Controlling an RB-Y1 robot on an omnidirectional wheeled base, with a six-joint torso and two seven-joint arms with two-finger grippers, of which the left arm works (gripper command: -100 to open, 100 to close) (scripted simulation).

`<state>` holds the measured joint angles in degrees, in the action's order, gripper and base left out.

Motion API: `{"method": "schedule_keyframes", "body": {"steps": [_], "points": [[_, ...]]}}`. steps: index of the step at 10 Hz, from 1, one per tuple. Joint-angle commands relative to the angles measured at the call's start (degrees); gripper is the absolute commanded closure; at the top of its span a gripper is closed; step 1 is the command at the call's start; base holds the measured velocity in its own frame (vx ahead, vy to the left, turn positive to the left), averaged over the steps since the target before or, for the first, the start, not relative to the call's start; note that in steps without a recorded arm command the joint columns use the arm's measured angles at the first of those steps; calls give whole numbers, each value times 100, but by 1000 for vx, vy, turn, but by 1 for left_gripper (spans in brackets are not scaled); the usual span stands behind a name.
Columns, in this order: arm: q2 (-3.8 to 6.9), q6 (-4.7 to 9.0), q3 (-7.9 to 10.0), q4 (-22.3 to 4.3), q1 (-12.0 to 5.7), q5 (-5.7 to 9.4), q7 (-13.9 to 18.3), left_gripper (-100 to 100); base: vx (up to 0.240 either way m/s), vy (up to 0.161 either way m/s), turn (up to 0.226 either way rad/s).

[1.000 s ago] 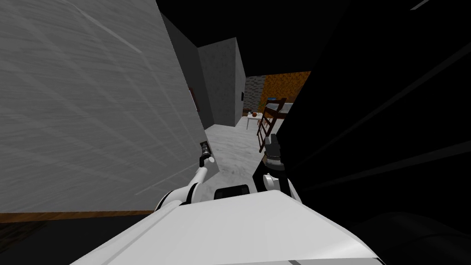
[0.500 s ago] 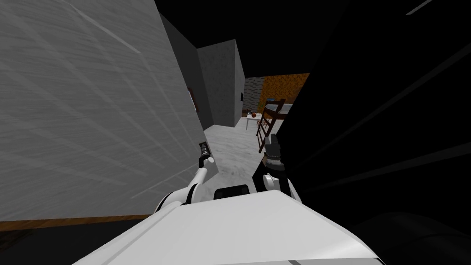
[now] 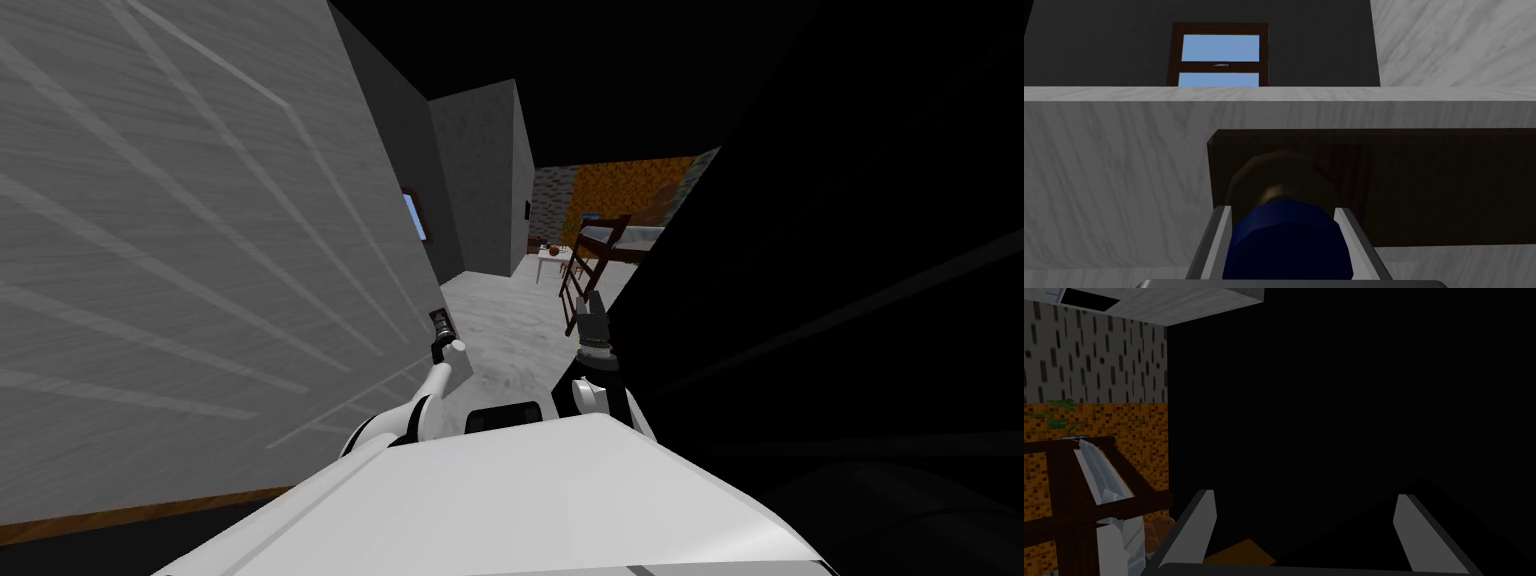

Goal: Push the door open

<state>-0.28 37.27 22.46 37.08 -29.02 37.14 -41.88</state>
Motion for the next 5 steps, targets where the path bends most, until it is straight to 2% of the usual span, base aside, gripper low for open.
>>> {"method": "schedule_keyframes", "body": {"steps": [1,2,3,4,5], "points": [[-60,169,101,-13,-21,98,-100,100,120,17,7],[-199,261,191,-50,-51,198,-214,100,151,31,-6],[-134,176,136,-63,-28,140,-138,100,69,13,-1],[35,295,240,-46,-30,242,-262,100,111,24,-26],[91,344,287,-38,-32,287,-312,100,194,47,-3]]}}
